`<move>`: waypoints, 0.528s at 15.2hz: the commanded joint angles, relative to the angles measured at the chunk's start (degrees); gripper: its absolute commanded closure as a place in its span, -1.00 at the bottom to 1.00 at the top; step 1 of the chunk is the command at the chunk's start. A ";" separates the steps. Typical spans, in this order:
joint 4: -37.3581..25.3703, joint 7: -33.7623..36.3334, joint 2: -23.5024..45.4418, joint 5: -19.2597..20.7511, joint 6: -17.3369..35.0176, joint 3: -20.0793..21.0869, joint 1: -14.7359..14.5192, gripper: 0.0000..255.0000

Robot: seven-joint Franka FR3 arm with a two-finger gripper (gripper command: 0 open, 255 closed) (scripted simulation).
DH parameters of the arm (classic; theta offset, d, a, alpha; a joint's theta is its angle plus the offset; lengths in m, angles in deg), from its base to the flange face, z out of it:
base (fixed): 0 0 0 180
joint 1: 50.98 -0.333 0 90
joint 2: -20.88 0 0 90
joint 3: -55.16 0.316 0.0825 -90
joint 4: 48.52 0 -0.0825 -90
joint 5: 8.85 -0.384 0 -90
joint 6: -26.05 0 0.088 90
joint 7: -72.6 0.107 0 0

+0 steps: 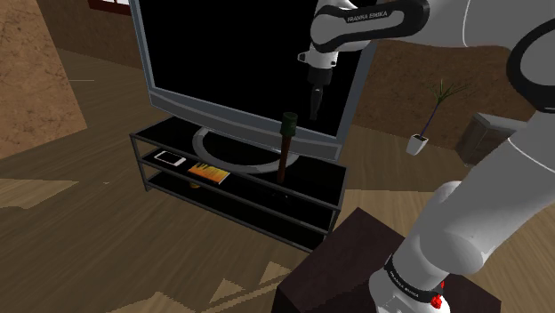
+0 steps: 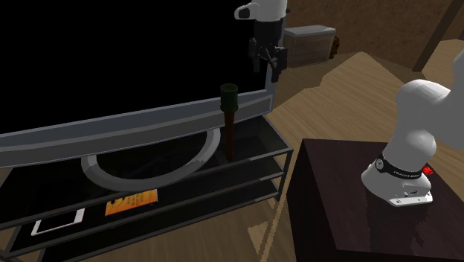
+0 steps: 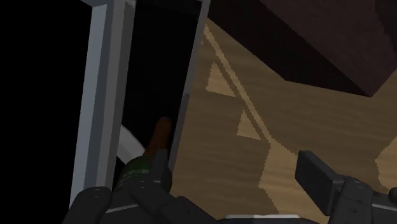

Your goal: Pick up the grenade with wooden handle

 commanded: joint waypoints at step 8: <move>-26.31 -20.37 23.81 -8.42 -5.19 -1.81 1.11 -1.00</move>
